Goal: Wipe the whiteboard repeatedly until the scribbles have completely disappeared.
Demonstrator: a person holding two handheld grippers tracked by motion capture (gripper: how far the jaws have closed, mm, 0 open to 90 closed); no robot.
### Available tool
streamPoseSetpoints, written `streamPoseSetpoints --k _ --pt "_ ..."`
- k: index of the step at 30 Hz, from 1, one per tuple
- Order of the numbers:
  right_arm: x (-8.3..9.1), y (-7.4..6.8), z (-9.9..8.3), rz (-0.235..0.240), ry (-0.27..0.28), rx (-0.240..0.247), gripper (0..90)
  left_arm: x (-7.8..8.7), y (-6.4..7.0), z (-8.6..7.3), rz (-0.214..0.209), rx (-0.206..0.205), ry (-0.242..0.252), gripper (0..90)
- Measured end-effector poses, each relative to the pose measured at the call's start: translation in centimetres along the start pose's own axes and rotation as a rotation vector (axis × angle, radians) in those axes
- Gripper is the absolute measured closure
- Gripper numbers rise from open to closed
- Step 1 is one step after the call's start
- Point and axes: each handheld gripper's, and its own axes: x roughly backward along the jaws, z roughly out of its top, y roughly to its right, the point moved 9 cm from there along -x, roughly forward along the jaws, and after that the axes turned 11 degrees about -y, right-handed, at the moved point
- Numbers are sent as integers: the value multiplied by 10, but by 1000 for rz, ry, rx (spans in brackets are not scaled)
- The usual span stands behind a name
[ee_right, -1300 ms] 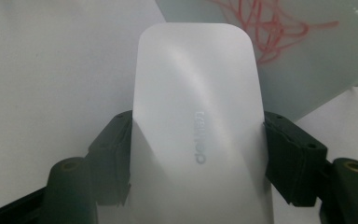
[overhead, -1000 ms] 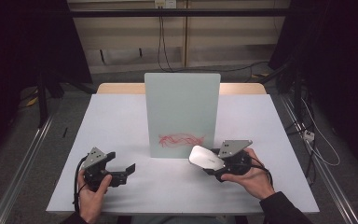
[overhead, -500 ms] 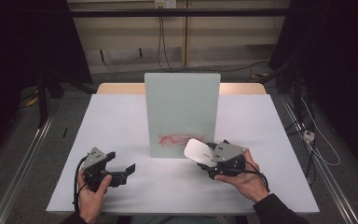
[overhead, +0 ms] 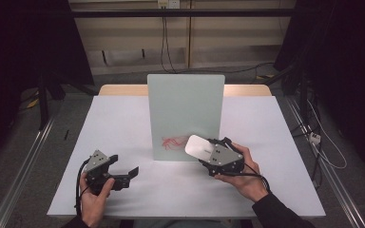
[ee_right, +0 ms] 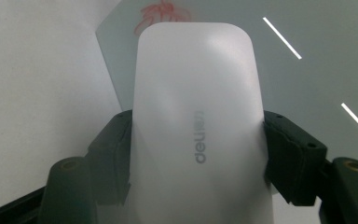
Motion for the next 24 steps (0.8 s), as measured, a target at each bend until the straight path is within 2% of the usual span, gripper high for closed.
streamPoseSetpoints --k 8,11,14,24 --pt "-5 7 10 -33 15 10 314 0 0 0 -3 0 -1 42" --pt "-5 11 15 -64 18 20 314 0 0 0 -2 -1 -1 42" --pt "-8 12 16 -62 26 4 314 0 0 0 -2 0 -1 42" --pt "-14 10 14 -79 -7 34 314 -1 1 0 -7 -2 -4 42"
